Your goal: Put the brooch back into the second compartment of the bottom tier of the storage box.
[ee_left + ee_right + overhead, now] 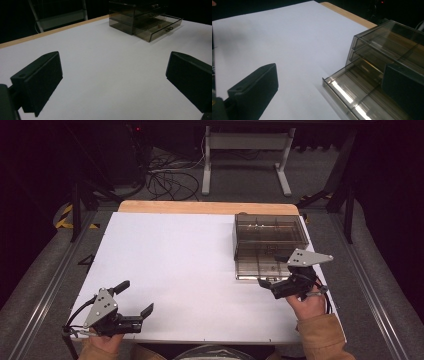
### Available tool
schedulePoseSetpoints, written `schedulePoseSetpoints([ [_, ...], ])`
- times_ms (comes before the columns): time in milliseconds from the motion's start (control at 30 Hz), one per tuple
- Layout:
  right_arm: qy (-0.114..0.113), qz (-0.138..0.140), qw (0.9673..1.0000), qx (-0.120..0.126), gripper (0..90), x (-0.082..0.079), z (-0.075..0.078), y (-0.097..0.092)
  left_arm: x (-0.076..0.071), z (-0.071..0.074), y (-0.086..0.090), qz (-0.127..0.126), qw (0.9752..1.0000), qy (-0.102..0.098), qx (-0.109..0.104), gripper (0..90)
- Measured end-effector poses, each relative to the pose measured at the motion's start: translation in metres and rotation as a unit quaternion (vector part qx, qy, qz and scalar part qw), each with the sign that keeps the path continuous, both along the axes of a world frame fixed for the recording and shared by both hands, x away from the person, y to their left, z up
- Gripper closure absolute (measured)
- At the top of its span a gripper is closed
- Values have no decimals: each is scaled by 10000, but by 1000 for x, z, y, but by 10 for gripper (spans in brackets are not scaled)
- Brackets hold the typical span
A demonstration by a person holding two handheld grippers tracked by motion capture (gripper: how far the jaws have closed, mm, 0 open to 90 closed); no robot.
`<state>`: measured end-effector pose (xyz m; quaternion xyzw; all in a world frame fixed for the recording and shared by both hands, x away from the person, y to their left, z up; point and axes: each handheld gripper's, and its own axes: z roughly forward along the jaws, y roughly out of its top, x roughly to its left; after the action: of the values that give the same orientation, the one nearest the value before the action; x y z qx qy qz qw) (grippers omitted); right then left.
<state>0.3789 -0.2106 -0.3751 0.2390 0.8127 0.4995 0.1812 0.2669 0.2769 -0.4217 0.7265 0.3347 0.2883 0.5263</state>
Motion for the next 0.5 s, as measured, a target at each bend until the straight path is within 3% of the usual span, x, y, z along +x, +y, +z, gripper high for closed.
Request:
schedulePoseSetpoints([
  [300,-91,375,9986,358,0,-12,-11,-3,0,0,0,2,10000,-2,9,16],
  [500,-36,404,9985,361,0,-17,-24,-5,0,0,1,1,10000,7,-4,16],
])
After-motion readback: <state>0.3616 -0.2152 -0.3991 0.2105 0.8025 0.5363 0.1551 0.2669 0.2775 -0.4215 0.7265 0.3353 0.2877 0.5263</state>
